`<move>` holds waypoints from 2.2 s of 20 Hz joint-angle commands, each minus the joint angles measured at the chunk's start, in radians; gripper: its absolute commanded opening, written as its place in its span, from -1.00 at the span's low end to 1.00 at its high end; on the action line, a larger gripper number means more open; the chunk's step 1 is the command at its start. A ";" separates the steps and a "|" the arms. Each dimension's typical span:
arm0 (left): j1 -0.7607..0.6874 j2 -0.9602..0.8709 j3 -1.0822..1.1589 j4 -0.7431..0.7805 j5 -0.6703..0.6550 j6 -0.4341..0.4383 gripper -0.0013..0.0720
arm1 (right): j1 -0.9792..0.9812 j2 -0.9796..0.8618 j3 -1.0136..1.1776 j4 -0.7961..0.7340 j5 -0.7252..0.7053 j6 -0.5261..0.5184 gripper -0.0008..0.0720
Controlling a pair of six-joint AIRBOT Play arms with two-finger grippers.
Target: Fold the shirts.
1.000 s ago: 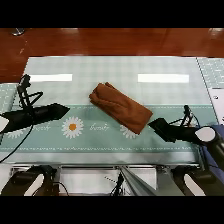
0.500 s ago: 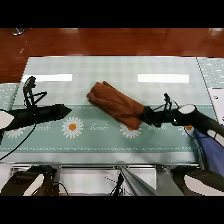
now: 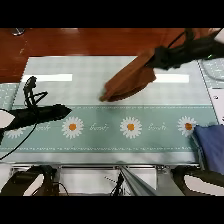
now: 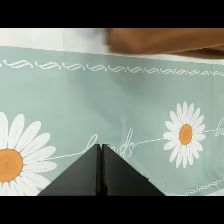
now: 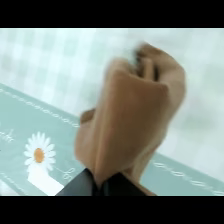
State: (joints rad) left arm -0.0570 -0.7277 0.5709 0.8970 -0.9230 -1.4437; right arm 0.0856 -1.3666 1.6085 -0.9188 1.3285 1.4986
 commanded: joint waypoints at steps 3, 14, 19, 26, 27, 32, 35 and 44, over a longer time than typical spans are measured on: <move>0.000 -0.001 0.000 0.000 -0.004 0.018 -0.87 | -0.138 0.003 0.428 -0.205 0.333 0.125 -0.93; 0.000 -0.001 0.000 0.000 0.000 0.019 -0.87 | -0.699 0.256 0.249 -0.272 0.527 0.217 -0.93; 0.000 -0.001 0.000 0.000 0.000 0.022 -0.87 | -0.954 0.495 -0.142 -0.414 0.528 0.240 -0.93; -0.002 -0.001 0.000 -0.031 0.046 0.022 -0.87 | -1.199 0.802 -0.428 -0.933 0.525 0.235 -0.92; -0.012 -0.002 0.000 -0.042 0.069 0.022 -0.87 | -1.199 0.813 -0.442 -0.936 0.525 0.232 -0.90; -0.119 -0.022 0.002 -0.045 0.153 0.022 -0.87 | -1.199 0.771 -0.452 -0.888 0.493 0.184 0.76; -0.142 -0.080 0.040 -0.043 0.146 0.075 -0.87 | -1.199 0.716 -0.419 -0.714 0.400 0.154 0.67; -0.106 -0.385 0.806 -0.040 -0.156 0.130 -0.87 | -0.605 0.543 -0.317 0.095 -0.246 -0.013 -0.93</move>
State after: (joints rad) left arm -0.1463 -1.0138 1.1328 0.8555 -0.9527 -1.3231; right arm -0.7872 -0.7795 1.2808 -0.9474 1.3270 1.5547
